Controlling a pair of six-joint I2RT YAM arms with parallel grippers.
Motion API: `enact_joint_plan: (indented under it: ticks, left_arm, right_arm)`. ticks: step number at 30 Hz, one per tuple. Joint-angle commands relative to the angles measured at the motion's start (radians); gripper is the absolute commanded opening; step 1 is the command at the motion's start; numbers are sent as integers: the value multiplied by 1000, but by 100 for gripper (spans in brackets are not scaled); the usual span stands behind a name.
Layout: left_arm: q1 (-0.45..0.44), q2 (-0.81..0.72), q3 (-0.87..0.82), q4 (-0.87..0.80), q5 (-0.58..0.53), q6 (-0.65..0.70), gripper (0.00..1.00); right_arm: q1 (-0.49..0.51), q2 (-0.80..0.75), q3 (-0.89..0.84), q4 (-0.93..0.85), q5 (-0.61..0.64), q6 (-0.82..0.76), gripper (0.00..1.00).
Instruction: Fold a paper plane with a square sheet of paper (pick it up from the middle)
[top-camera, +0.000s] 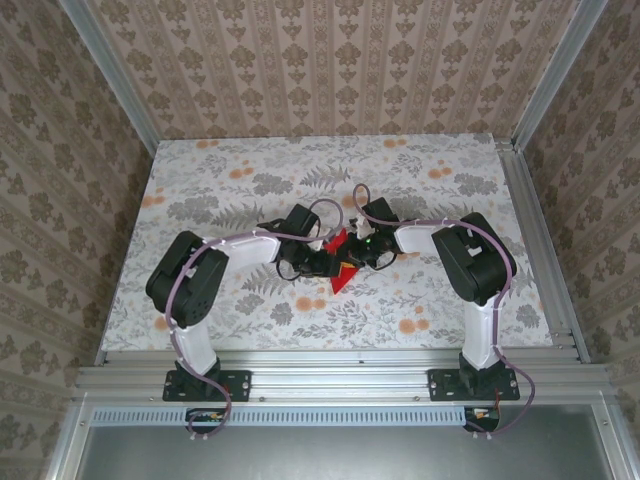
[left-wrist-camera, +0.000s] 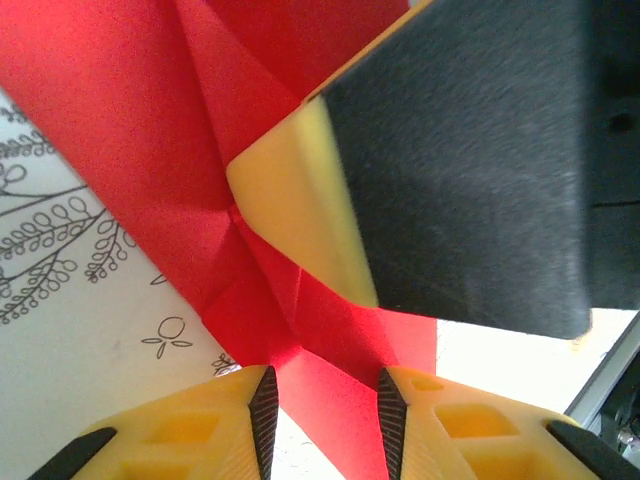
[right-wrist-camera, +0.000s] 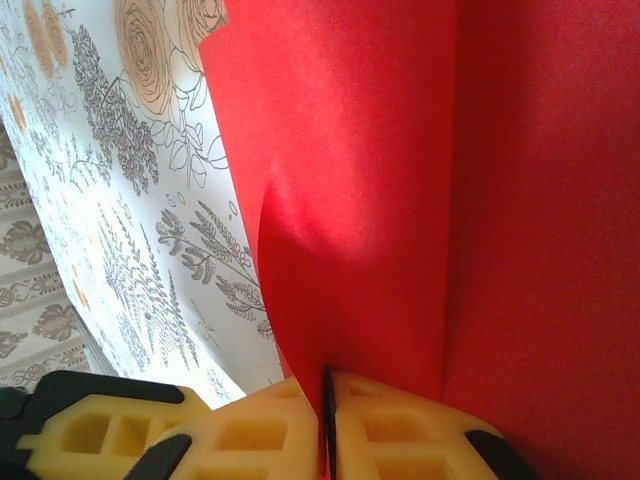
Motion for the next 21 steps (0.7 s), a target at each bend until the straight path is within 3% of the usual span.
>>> enact_joint_plan:
  ticks: [1, 21]
  left_arm:
    - [4, -53, -11, 19, 12, -29, 37]
    - [-22, 3, -66, 151, 46, -163, 40]
  right_arm:
    - [-1, 19, -31, -29, 19, 4, 14]
    - [-7, 16, -45, -2, 7, 19, 14]
